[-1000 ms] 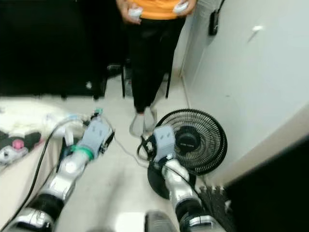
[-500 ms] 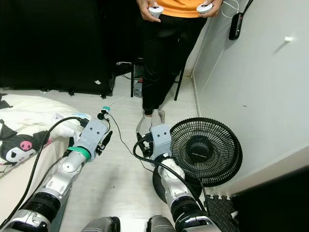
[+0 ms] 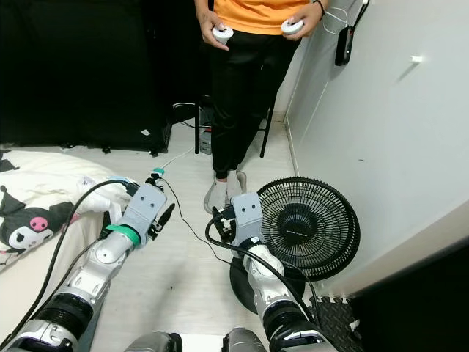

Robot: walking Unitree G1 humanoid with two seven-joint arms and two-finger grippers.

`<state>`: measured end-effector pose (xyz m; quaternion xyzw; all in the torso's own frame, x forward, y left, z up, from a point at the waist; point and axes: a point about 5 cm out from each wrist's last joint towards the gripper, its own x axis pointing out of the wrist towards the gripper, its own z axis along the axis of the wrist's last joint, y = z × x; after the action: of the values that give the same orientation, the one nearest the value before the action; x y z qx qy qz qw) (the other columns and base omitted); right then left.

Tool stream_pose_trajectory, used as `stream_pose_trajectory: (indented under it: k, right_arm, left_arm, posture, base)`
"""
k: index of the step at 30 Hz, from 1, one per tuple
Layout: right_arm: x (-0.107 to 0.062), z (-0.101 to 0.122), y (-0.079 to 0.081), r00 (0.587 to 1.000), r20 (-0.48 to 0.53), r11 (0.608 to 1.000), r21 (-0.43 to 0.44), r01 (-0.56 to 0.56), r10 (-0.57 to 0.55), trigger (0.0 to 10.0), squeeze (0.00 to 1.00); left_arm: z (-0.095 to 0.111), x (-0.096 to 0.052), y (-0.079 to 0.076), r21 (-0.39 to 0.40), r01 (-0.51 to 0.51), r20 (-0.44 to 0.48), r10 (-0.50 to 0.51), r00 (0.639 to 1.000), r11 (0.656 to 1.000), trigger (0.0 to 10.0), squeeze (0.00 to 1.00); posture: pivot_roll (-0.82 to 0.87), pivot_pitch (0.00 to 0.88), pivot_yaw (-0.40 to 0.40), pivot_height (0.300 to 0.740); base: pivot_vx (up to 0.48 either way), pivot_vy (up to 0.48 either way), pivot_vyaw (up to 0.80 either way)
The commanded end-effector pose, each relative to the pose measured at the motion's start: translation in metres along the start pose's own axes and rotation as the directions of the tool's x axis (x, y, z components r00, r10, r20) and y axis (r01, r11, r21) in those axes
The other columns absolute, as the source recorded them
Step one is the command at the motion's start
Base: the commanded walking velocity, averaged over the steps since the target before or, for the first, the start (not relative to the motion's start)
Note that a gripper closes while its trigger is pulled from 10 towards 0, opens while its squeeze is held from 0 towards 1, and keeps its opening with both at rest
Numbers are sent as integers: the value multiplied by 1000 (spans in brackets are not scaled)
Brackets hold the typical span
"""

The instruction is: Clean up the room

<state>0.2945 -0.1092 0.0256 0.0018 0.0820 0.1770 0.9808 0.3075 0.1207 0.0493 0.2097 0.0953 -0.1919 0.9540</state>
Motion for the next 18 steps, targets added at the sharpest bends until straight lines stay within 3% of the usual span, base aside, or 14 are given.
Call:
stream_pose_trajectory:
  k: [1, 2, 3, 5, 18]
  right_arm:
    - [-8, -17, -1, 997, -80, 1000, 10, 6, -5, 10000, 0]
    - [-8, -17, -1, 997, -80, 1000, 10, 6, -5, 10000, 0]
    - [-15, -28, -3, 992, -129, 1000, 23, 5, -2, 10000, 0]
    - [-18, -30, -4, 990, -139, 1000, 27, 6, -2, 10000, 0]
    - [-18, -22, -11, 995, -96, 999, 1, -34, 34, 10000, 0]
  left_arm:
    - [-19, -5, -16, -31, 101, -83, -103, 991, 994, 10000, 0]
    - [-19, -5, -16, -31, 101, -83, -103, 991, 994, 10000, 0]
    - [-32, -9, -31, -84, 195, -145, -206, 968, 977, 10000, 0]
    - [-38, -11, -38, -97, 236, -173, -250, 953, 967, 10000, 0]
    - [-36, -10, -47, -82, 271, -162, -281, 946, 959, 10000, 0]
  posture:
    - [-29, 6, 35, 740]
    - [-29, 6, 35, 740]
    - [-47, 0, 40, 740]
    - [-57, 0, 40, 740]
    - [-77, 0, 25, 740]
  base:
    - [0, 0, 0]
    - [0, 0, 0]
    - [0, 0, 0]
    - [0, 0, 0]
    - [0, 0, 0]
